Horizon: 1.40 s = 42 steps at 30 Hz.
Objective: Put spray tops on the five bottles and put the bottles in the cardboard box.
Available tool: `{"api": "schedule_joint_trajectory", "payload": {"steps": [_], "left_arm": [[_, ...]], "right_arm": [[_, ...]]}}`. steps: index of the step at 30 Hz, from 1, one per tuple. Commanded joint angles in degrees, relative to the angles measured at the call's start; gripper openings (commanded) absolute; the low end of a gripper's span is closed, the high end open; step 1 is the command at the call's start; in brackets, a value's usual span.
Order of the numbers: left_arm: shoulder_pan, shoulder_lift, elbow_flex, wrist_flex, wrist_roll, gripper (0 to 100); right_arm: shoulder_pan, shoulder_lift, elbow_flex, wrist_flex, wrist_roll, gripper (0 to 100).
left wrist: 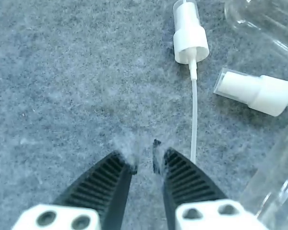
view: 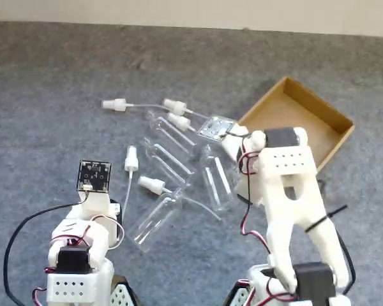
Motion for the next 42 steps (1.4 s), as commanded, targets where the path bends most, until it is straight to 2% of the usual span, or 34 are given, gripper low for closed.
{"api": "schedule_joint_trajectory", "payload": {"steps": [1,4,9,24,30,35,42], "left_arm": [[-0.75,-0.48,1.10,0.18,-0.62,1],[-0.75,-0.48,1.10,0.79,-1.23,1],[-0.75,-0.48,1.10,0.79,-7.12,1],[-0.75,-0.48,1.10,0.88,-7.30,1],[-0.75,-0.48,1.10,0.88,-7.30,1],[-0.75,-0.48,1.10,0.88,-7.30,1],[-0.75,-0.48,1.10,0.88,-7.38,1]], "right_arm": [[-1.10,1.63,-1.45,-4.26,1.93,37.2],[-1.01,3.30,2.07,-10.15,1.76,37.2],[-1.01,3.47,8.40,-16.92,1.76,37.2],[0.31,4.09,22.02,-34.77,1.76,36.9],[0.31,4.18,22.20,-34.59,1.76,27.0],[0.31,4.18,22.29,-34.59,1.85,24.3],[0.31,4.09,22.37,-34.59,1.85,10.3]]}}
